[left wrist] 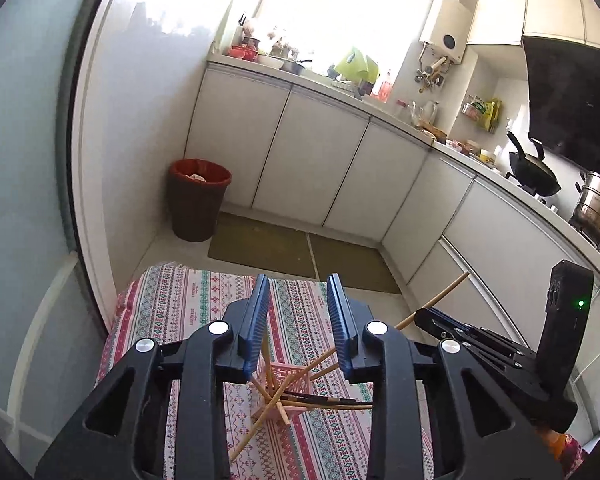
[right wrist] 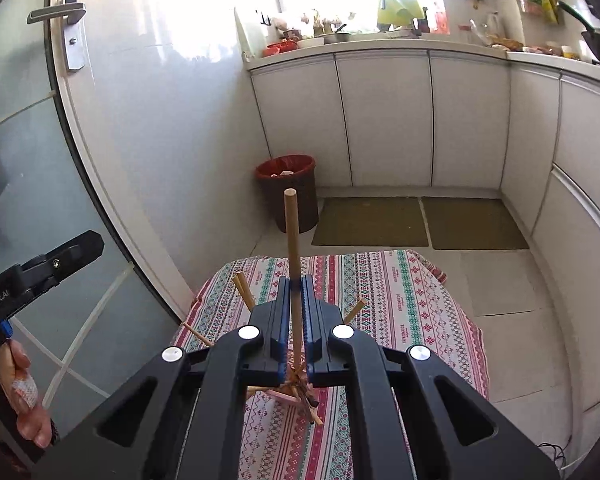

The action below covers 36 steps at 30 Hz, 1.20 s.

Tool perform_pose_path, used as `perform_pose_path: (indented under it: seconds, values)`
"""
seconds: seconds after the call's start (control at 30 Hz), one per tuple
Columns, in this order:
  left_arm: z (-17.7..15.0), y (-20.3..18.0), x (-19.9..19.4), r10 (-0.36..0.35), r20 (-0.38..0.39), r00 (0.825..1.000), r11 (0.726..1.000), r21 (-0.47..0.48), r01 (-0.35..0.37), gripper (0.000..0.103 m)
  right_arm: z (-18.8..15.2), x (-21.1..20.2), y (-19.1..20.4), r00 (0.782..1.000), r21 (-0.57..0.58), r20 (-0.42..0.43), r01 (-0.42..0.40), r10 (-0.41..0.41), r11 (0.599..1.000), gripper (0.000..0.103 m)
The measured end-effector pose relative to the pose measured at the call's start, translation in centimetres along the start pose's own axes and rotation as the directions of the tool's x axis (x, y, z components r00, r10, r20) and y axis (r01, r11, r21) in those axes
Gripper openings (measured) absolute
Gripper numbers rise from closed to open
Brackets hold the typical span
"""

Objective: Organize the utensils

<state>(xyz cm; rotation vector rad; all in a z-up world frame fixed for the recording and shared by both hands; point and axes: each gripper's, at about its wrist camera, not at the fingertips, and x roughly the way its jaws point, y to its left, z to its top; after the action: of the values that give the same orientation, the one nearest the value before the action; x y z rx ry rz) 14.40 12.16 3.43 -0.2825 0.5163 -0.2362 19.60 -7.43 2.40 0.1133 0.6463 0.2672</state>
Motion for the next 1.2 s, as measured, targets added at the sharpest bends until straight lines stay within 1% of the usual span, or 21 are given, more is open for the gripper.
perform_pose_path:
  seconds: [0.17, 0.33, 0.53, 0.63, 0.67, 0.7, 0.73, 0.77, 0.8, 0.83, 0.87, 0.93, 0.97, 1.0, 1.03, 1.07, 1.1, 1.13, 1.17, 1.2]
  values:
    - [-0.4, 1.2, -0.3, 0.007, -0.017, 1.000, 1.000, -0.008, -0.007, 0.030, -1.2, 2.2, 0.5, 1.000, -0.003, -0.027, 0.015, -0.015, 1.000, 0.006]
    - [-0.3, 2.1, -0.9, 0.011, -0.005, 1.000, 1.000, -0.024, -0.011, 0.037, -1.3, 2.7, 0.8, 0.999, -0.005, -0.033, 0.011, -0.011, 1.000, 0.006]
    - [-0.5, 2.7, -0.6, 0.018, -0.019, 1.000, 0.999, -0.039, -0.019, 0.039, -1.0, 2.9, 0.7, 0.999, -0.004, -0.031, 0.014, -0.014, 1.000, 0.006]
    - [-0.6, 2.6, -0.3, 0.033, -0.034, 0.999, 0.999, -0.029, -0.034, 0.044, -1.6, 3.5, 0.5, 0.998, 0.000, -0.060, -0.005, 0.005, 1.000, 0.007]
    - [-0.7, 2.6, -0.2, 0.046, -0.044, 0.998, 0.999, -0.026, -0.047, 0.044, -1.8, 3.7, 0.5, 0.997, -0.002, -0.071, -0.004, 0.004, 1.000, 0.009]
    - [-0.9, 2.7, -0.2, 0.062, -0.057, 0.996, 0.998, -0.027, -0.064, 0.045, -2.0, 3.6, 0.5, 0.997, 0.001, -0.073, 0.003, -0.003, 1.000, 0.023]
    - [-1.2, 2.8, -0.1, 0.072, -0.068, 0.995, 0.997, -0.035, -0.075, 0.048, -2.1, 3.4, 0.3, 0.998, 0.012, -0.065, 0.002, -0.001, 1.000, 0.033]
    - [-1.7, 3.1, -0.2, 0.086, -0.083, 0.993, 0.995, -0.052, -0.090, 0.056, -2.3, 3.0, 0.2, 0.998, 0.023, -0.056, 0.000, 0.001, 1.000, 0.044]
    - [-2.3, 3.5, -0.2, 0.103, -0.096, 0.990, 0.991, -0.074, -0.110, 0.062, -2.4, 2.7, 0.0, 0.999, 0.033, -0.049, -0.003, 0.005, 0.999, 0.047]
    - [-3.3, 4.2, -0.3, 0.126, -0.118, 0.985, 0.984, -0.113, -0.139, 0.069, -2.5, 2.2, -0.1, 0.999, 0.040, -0.044, -0.008, 0.010, 0.999, 0.047]
    - [-4.5, 5.1, -0.3, 0.133, -0.150, 0.980, 0.976, -0.152, -0.156, 0.070, -2.6, 1.6, -0.3, 0.999, 0.046, -0.034, -0.011, 0.012, 0.999, 0.047]
    - [-7.7, 7.2, 0.5, 0.116, -0.258, 0.959, 0.950, -0.254, -0.183, 0.070, -3.1, -0.3, -0.8, 1.000, 0.054, 0.003, -0.010, 0.010, 0.998, 0.051]
    - [-9.8, 8.4, 1.2, 0.097, -0.331, 0.939, 0.931, -0.304, -0.204, 0.069, -3.5, -1.3, -1.1, 1.000, 0.061, 0.025, -0.012, 0.010, 0.998, 0.060]
    - [-12.1, 9.6, 1.8, 0.075, -0.403, 0.912, 0.902, -0.362, -0.234, 0.069, -4.1, -2.4, -1.6, 0.999, 0.074, 0.054, -0.010, 0.006, 0.997, 0.072]
    - [-14.4, 10.7, 2.4, 0.048, -0.467, 0.883, 0.867, -0.420, -0.269, 0.069, -4.9, -3.8, -2.2, 0.996, 0.092, 0.091, -0.003, -0.005, 0.996, 0.075]
    - [-16.9, 11.7, 3.0, 0.004, -0.527, 0.850, 0.825, -0.478, -0.301, 0.069, -5.5, -4.8, -2.7, 0.994, 0.103, 0.113, 0.000, -0.012, 0.995, 0.078]
    - [-19.4, 12.6, 3.5, -0.054, -0.577, 0.815, 0.779, -0.535, -0.328, 0.069, -6.4, -5.7, -3.3, 0.992, 0.111, 0.125, 0.003, -0.017, 0.994, 0.078]
    - [-22.4, 13.6, 3.9, -0.120, -0.619, 0.776, 0.703, -0.605, -0.374, 0.066, -7.3, -6.3, -3.9, 0.991, 0.121, 0.128, 0.013, -0.028, 0.993, 0.078]
    - [-24.3, 14.1, 4.0, -0.151, -0.640, 0.753, 0.645, -0.642, -0.416, 0.064, -7.9, -6.8, -4.4, 0.991, 0.134, 0.129, 0.020, -0.037, 0.991, 0.078]
    - [-25.8, 14.3, 4.0, -0.170, -0.648, 0.742, 0.598, -0.666, -0.445, 0.064, -8.9, -7.1, -5.1, 0.992, 0.153, 0.122, 0.023, -0.042, 0.988, 0.079]
